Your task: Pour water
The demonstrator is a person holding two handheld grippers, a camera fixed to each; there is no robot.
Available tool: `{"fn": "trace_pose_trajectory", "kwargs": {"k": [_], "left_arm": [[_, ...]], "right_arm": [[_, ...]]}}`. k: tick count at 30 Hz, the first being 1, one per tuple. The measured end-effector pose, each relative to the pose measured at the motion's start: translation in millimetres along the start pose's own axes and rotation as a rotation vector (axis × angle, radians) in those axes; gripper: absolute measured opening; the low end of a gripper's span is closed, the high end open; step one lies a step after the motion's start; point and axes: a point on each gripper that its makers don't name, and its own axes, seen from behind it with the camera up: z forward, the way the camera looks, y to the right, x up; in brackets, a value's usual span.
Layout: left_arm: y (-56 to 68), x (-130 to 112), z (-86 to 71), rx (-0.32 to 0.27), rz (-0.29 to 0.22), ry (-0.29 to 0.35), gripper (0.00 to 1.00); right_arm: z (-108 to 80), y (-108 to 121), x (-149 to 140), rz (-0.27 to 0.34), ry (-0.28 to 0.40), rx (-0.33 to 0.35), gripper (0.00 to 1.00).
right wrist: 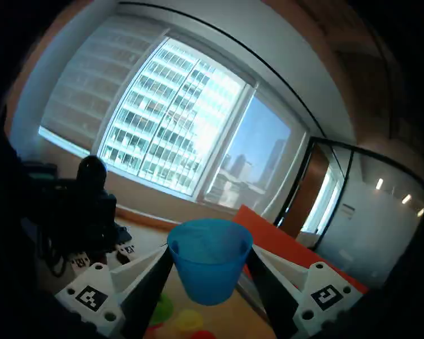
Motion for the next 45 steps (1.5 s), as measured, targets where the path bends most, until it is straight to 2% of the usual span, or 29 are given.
{"fn": "trace_pose_trajectory", "kwargs": {"k": [4, 12, 15, 21, 27, 39, 45], "left_arm": [[1.1, -0.1, 0.1, 0.000, 0.001, 0.001, 0.85], [0.8, 0.7, 0.3, 0.002, 0.004, 0.000, 0.85], [1.6, 1.2, -0.1, 0.001, 0.002, 0.002, 0.85], [0.6, 2.5, -0.4, 0.006, 0.006, 0.001, 0.85], [1.6, 2.1, -1.7, 0.007, 0.006, 0.001, 0.85], [5.1, -2.4, -4.6, 0.011, 0.004, -0.003, 0.85], [9.0, -3.3, -5.4, 0.013, 0.012, -0.007, 0.85]], "right_arm": [[-1.1, -7.4, 11.3, 0.118, 0.037, 0.022, 0.88], [-0.6, -14.4, 17.1, 0.272, 0.037, 0.047, 0.88], [-1.5, -13.1, 19.3, 0.309, 0.041, 0.043, 0.88], [-4.0, -10.8, 19.8, 0.335, 0.040, 0.037, 0.88], [-9.7, -8.0, 18.3, 0.328, 0.036, 0.022, 0.88], [-40.9, 3.7, -14.2, 0.303, -0.017, -0.055, 0.88], [-58.0, 8.5, -24.0, 0.321, -0.014, -0.088, 0.88]]}}
